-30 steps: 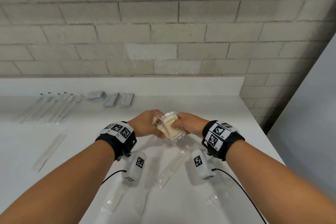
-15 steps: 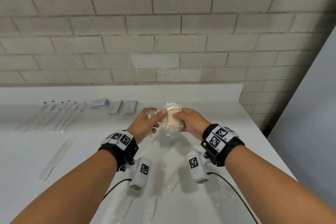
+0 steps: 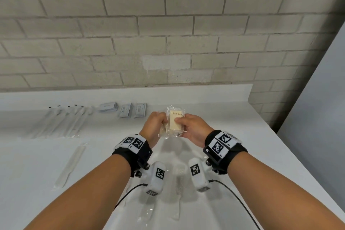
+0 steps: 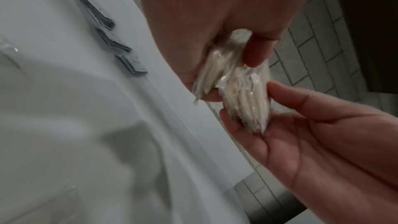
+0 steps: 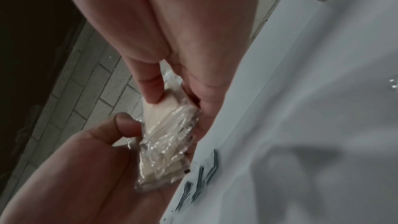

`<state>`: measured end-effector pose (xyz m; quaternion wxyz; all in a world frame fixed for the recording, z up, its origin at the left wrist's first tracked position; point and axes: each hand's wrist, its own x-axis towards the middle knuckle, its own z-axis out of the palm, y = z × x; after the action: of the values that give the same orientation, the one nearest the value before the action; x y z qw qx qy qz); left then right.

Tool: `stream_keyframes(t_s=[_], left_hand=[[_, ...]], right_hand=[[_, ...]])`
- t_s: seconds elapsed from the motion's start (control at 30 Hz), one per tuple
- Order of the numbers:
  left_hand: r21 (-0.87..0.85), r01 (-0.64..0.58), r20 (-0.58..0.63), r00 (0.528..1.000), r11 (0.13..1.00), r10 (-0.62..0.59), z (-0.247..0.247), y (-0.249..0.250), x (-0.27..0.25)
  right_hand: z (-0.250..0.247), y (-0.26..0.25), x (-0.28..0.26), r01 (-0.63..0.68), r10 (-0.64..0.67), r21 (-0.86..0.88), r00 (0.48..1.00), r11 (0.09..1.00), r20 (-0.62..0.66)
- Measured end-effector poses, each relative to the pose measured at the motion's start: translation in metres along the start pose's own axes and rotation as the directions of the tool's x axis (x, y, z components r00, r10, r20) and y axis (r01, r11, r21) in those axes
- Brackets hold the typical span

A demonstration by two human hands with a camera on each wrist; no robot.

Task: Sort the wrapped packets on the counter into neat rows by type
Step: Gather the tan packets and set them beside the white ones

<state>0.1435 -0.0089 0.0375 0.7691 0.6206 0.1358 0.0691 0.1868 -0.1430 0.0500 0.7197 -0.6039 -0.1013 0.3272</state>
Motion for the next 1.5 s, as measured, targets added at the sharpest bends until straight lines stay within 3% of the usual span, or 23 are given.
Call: stream_keyframes(t_s=[0.27, 0.5, 0.77, 0.97, 1.1, 1.23, 1.5], left_hand=[[0.174, 0.021, -0.105, 0.995, 0.985, -0.003, -0.027, 0.001, -0.003], [0.231, -0.023, -0.049, 0.998, 0.973, 0.036, -0.046, -0.003, -0.007], [0.261, 0.038, -0.074, 0.997, 0.964, -0.020, -0.030, -0.007, -0.003], [0.289, 0.016, -0.085, 0.996, 0.957, 0.009, -0.014, -0.015, 0.007], [0.265, 0.017, -0.125, 0.992, 0.964, 0.017, -0.017, -0.017, 0.016], [0.249, 0.020, -0.115, 0.993, 0.968, 0.009, -0.022, -0.014, 0.026], [0.264, 0.103, -0.153, 0.986, 0.959, -0.064, -0.043, -0.013, 0.072]], right_hand=[[0.020, 0.001, 0.006, 0.004, -0.007, -0.063, 0.999, 0.998, -0.048], [0.017, 0.003, 0.012, 0.007, -0.022, -0.143, 0.995, 0.990, -0.102], [0.017, 0.007, 0.017, -0.013, -0.026, -0.291, 0.991, 0.957, -0.131], [0.015, 0.008, 0.030, 0.001, -0.095, -0.574, 0.987, 0.819, -0.134], [0.013, 0.005, 0.040, 0.018, -0.118, -0.658, 0.987, 0.753, -0.107], [0.013, 0.002, 0.053, 0.037, -0.137, -0.670, 0.986, 0.741, -0.098], [-0.001, -0.005, 0.097, -0.006, -0.092, -0.546, 0.984, 0.838, -0.152]])
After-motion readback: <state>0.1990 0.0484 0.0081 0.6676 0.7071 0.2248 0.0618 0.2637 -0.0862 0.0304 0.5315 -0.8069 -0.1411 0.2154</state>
